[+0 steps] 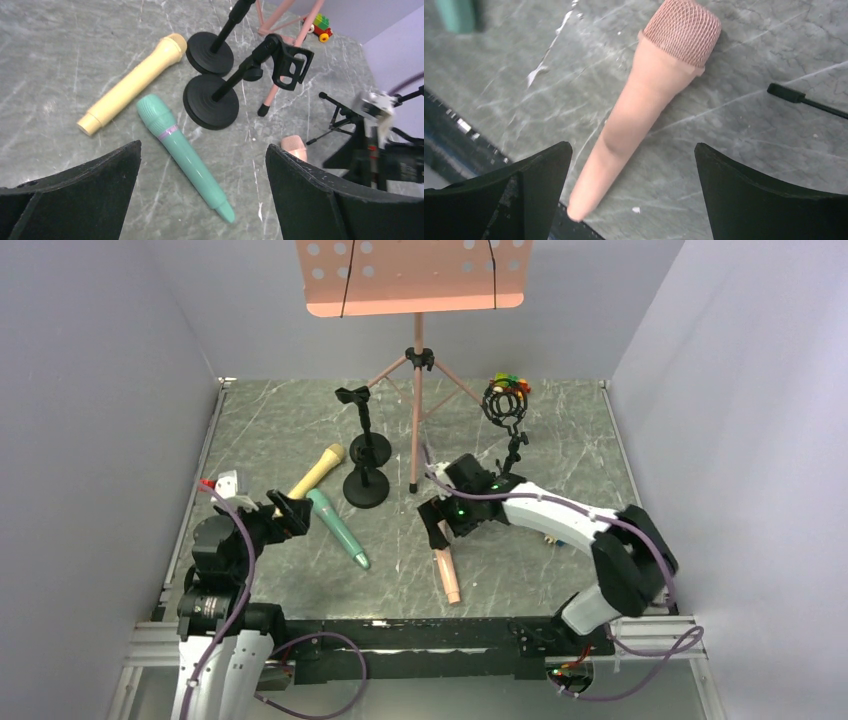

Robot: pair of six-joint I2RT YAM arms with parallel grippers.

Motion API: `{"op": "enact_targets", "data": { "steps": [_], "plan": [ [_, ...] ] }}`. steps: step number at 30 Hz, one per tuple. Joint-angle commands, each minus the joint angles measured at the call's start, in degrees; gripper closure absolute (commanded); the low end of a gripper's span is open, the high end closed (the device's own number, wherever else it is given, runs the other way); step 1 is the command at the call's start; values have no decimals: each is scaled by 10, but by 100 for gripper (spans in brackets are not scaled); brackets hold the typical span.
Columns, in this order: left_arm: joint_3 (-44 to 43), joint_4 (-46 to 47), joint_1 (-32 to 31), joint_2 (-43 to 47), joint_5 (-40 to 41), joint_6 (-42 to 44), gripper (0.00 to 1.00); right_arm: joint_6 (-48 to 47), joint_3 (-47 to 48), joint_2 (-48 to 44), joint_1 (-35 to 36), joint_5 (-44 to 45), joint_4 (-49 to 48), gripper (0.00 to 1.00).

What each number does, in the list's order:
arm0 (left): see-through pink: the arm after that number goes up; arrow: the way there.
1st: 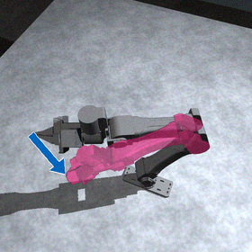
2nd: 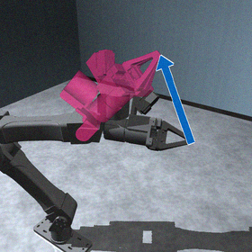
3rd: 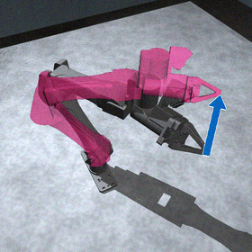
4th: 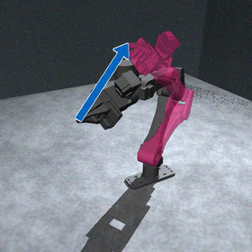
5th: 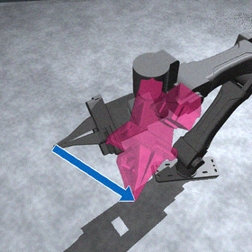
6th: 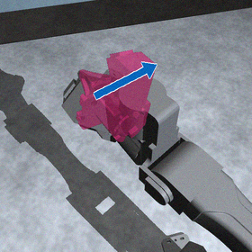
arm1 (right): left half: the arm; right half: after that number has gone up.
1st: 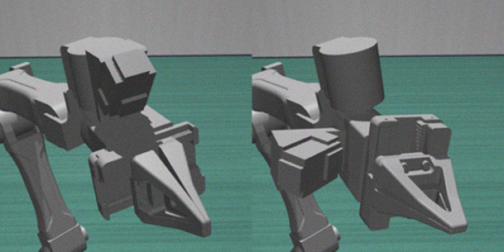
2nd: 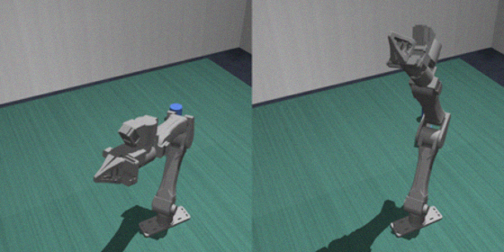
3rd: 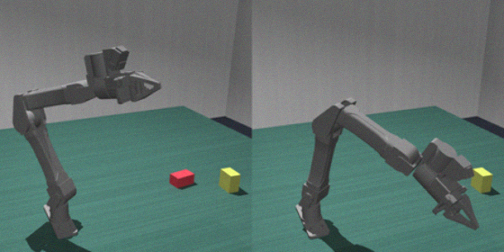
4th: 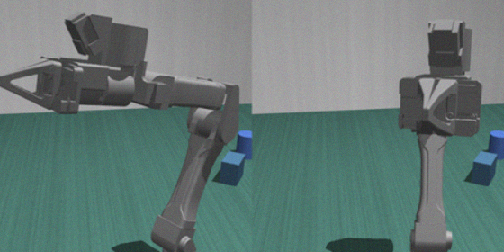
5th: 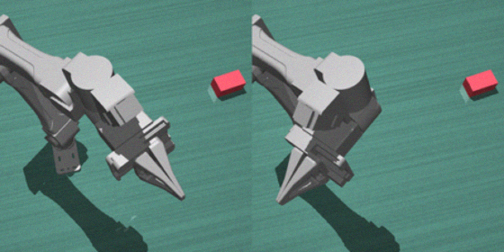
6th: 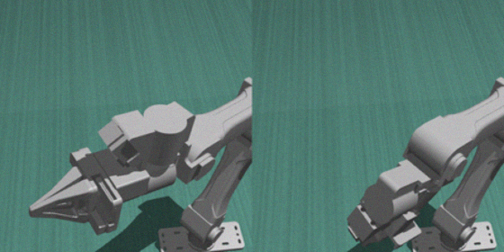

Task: Attach the microphones to the stand

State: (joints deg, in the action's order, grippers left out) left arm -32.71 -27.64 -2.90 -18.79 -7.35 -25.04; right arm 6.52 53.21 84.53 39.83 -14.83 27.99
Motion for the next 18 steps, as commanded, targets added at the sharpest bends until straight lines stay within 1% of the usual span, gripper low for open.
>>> {"op": "enact_targets", "data": {
  "steps": [1,4,7,11,18],
  "plan": [
    [15,-40,-2,34,-18,-64,1,82,78,89,39,144,-11,0],
    [10,-48,-2,38,-14,-64,1,89,138,160,61,189,30,0],
    [10,-50,-2,33,-7,-62,1,90,172,201,80,224,50,0],
    [11,-46,-2,25,-15,-62,1,87,153,202,97,237,38,0],
    [17,-34,-2,24,-20,-64,1,90,144,211,97,232,35,2]
  ]
}}
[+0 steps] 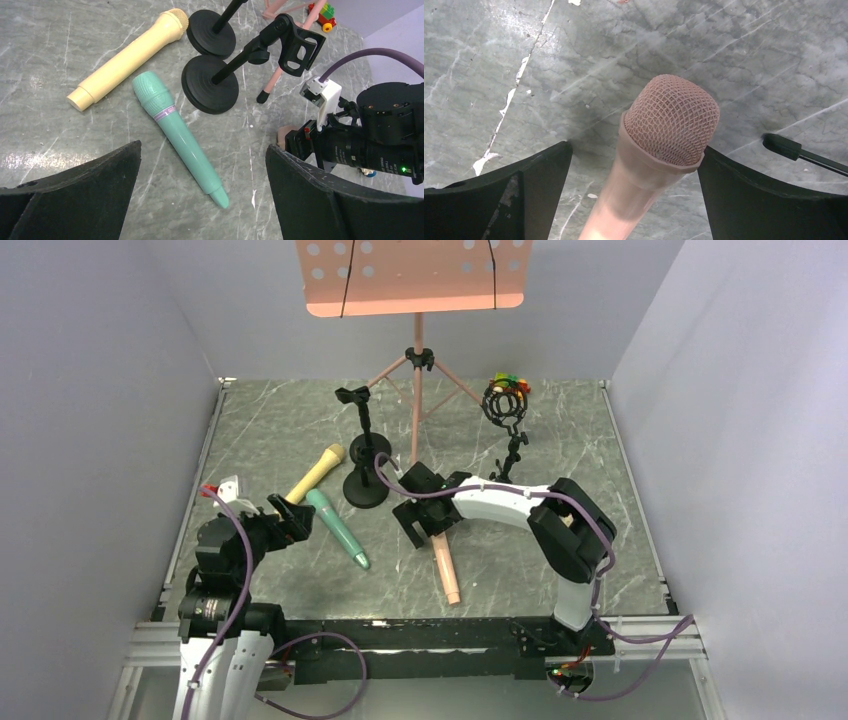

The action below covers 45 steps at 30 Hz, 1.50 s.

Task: Attach the microphones to the stand

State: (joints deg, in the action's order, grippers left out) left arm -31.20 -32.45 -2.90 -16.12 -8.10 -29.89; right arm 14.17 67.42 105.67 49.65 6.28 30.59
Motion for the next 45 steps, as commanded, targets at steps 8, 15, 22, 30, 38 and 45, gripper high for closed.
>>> {"op": "enact_targets", "data": {
  "steps": [8,15,22,30,38,45],
  "plan": [
    [8,21,-2,10,-25,-19,1,14,-29,-19,-16,-13,-5,13],
    [11,33,-2,16,-37,-16,1,12,-63,-48,-39,-75,-23,30],
    [19,59,-2,22,-108,-10,1,2,-59,-46,-53,-130,-24,60],
    [72,155,-2,13,-295,-46,1,-26,-39,-86,-70,-201,-23,84],
    [149,358,-82,10,-333,-180,1,-63,48,-167,-113,-276,18,88],
    [108,458,-356,-116,-142,-151,1,-44,124,-244,-174,-318,-29,89]
  ]
}}
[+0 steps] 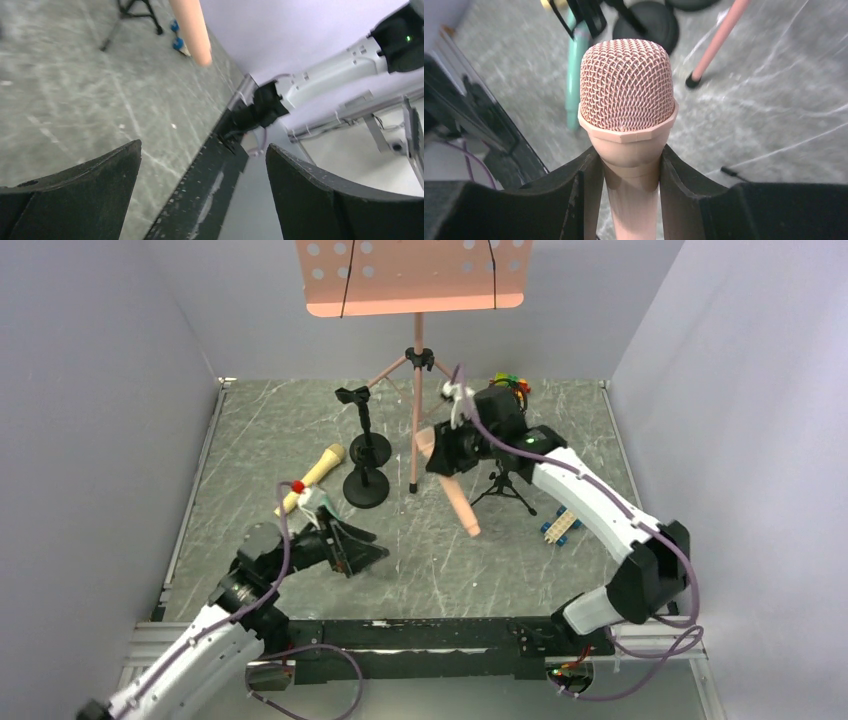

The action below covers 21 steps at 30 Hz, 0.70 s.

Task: Attach the microphones to the stand

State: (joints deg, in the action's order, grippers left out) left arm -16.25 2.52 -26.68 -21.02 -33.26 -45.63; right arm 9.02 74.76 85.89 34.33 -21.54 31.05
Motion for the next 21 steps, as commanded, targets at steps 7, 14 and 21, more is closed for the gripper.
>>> {"op": "enact_targets", "data": {
  "steps": [7,14,21],
  "plan": [
    [-109,230,-246,-245,225,19,1,47,37,-90,-40,-50,-78,89],
    [-214,233,-333,-383,375,42,1,87,32,-112,-61,-88,-109,89],
    [-309,184,-358,-481,477,41,1,122,-14,-146,-88,-123,-147,88]
  ]
}}
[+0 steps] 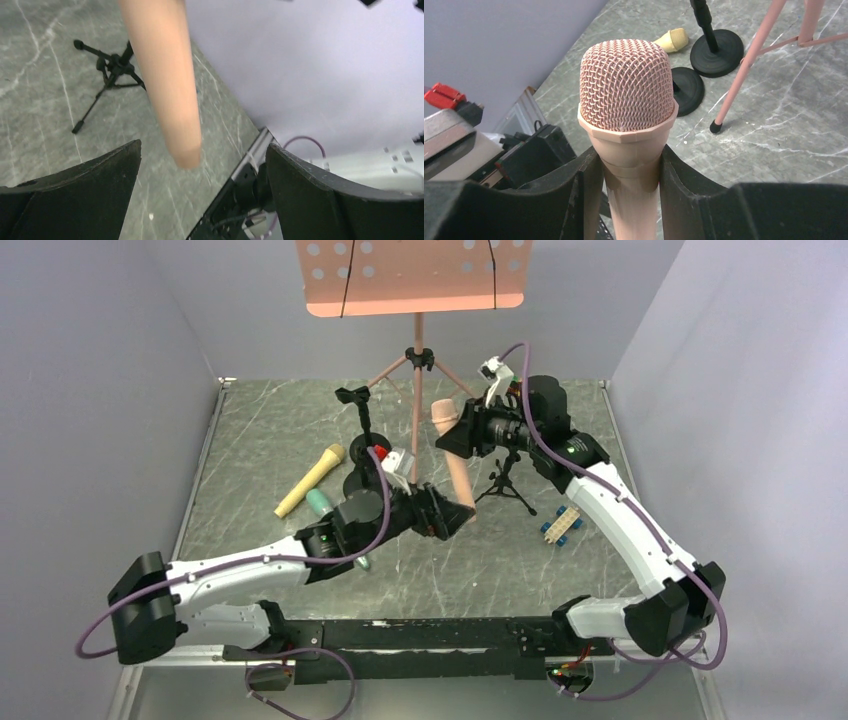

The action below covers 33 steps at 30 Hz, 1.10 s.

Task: Attach the microphones to the stand

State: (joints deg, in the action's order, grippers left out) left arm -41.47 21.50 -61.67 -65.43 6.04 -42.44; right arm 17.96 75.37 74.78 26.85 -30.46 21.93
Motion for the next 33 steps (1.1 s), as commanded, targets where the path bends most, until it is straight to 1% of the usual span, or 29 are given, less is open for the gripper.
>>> {"op": "enact_targets", "data": {
  "steps": [1,3,6,8,11,14,15,16,17,18,21,22,23,26,27,29,31,33],
  "plan": [
    [-69,-14,-8,-50,89,9,3,36,-27,-39,-15,-37,-60,88],
    [-97,-42,-8,-73,102,7,4,43,-36,-48,-20,-43,-67,88],
    [-123,-53,-8,-100,110,23,10,50,-48,-56,-23,-52,-76,87],
    [-136,-55,-8,-113,114,36,17,56,-55,-60,-25,-57,-80,87],
    [-149,-63,-8,-123,108,46,30,61,-63,-65,-28,-61,-87,87],
    [-151,-61,-8,-124,100,58,50,64,-69,-70,-31,-63,-89,87],
    [-150,-59,-8,-124,98,61,59,65,-71,-71,-33,-64,-90,86],
    [-149,-59,-8,-122,96,64,71,66,-73,-72,-34,-64,-91,86],
    [-149,-61,-8,-121,95,67,87,66,-76,-73,-34,-65,-93,86],
    [-149,-65,-8,-119,96,69,99,66,-79,-74,-36,-66,-93,86],
    [-146,-73,-8,-111,97,78,100,67,-86,-79,-38,-72,-96,84],
    [-144,-73,-8,-107,96,83,100,65,-88,-80,-38,-74,-96,79],
    [-144,-76,-8,-103,95,92,100,61,-91,-82,-40,-80,-98,69],
    [-146,-95,-5,-89,86,122,100,28,-104,-92,-43,-112,-104,28],
    [-146,-104,-3,-84,75,134,100,11,-106,-96,-45,-123,-100,18],
    [-141,-115,7,-68,34,172,100,-31,-104,-103,-50,-153,-83,1],
    [-128,-115,19,-47,-19,211,100,-82,-98,-110,-59,-177,-58,0],
    [-123,-140,38,-22,-61,240,100,-149,-83,-120,-69,-208,-14,0]
  ]
}}
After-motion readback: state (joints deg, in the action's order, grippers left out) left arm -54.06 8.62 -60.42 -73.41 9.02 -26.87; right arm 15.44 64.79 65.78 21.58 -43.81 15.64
